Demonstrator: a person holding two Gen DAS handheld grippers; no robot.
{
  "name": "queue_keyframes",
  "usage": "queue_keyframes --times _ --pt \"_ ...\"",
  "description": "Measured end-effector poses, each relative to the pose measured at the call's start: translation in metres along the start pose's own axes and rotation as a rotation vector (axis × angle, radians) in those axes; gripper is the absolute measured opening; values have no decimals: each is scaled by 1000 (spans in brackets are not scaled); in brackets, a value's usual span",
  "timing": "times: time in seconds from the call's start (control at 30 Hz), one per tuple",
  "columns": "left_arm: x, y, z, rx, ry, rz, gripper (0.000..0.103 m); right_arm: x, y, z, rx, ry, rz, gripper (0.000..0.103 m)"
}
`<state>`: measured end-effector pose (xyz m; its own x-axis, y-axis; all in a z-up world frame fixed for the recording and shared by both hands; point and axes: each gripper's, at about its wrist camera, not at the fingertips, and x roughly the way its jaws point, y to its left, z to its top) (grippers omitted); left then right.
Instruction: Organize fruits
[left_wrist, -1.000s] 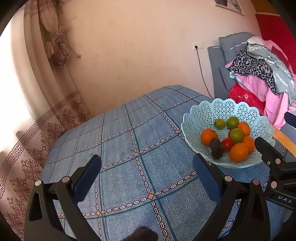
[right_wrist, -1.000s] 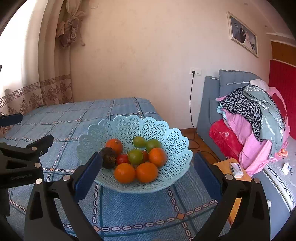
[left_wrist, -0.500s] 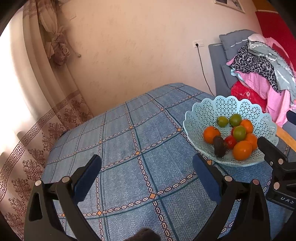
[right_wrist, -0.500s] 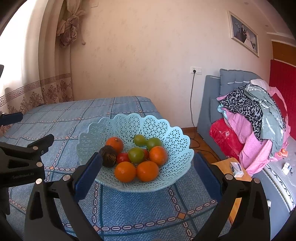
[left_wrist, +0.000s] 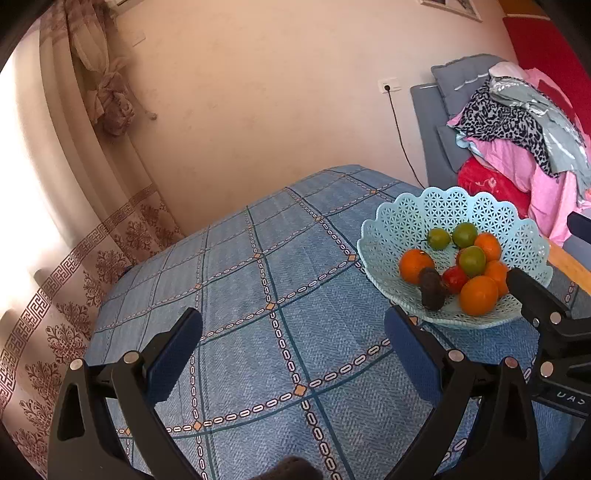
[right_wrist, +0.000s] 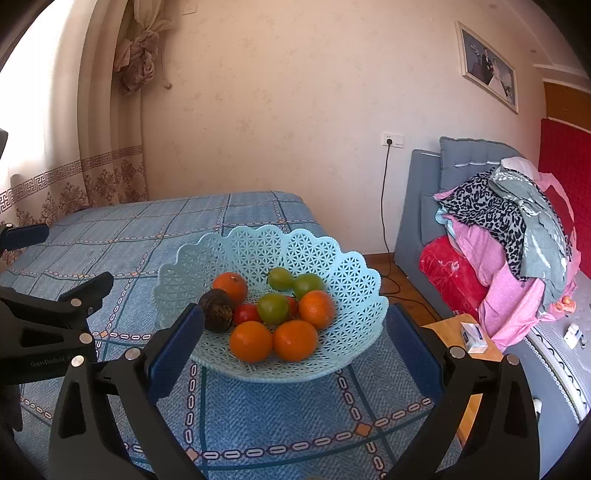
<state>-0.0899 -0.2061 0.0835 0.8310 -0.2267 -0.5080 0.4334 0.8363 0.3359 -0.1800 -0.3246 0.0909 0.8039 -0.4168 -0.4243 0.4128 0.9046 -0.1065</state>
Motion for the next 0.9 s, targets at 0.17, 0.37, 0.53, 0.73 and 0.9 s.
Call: queue_keyframes --times 0.17,0.37,0.53,0.73,0.9 --pt "0 -2 0 7 -1 1 98 1 1 0 -3 3 4 100" --pt "-2 -7 -1 30 -12 7 98 2 1 -1 -5 5 7 100" --pt "-3 -10 -1 40 -21 13 98 3 1 -2 -3 7 7 100" --pt "-5 -10 -1 43 -25 20 98 5 0 -3 -2 10 8 100" --pt "-3 -9 -1 32 -13 24 98 6 0 -4 -6 15 8 100"
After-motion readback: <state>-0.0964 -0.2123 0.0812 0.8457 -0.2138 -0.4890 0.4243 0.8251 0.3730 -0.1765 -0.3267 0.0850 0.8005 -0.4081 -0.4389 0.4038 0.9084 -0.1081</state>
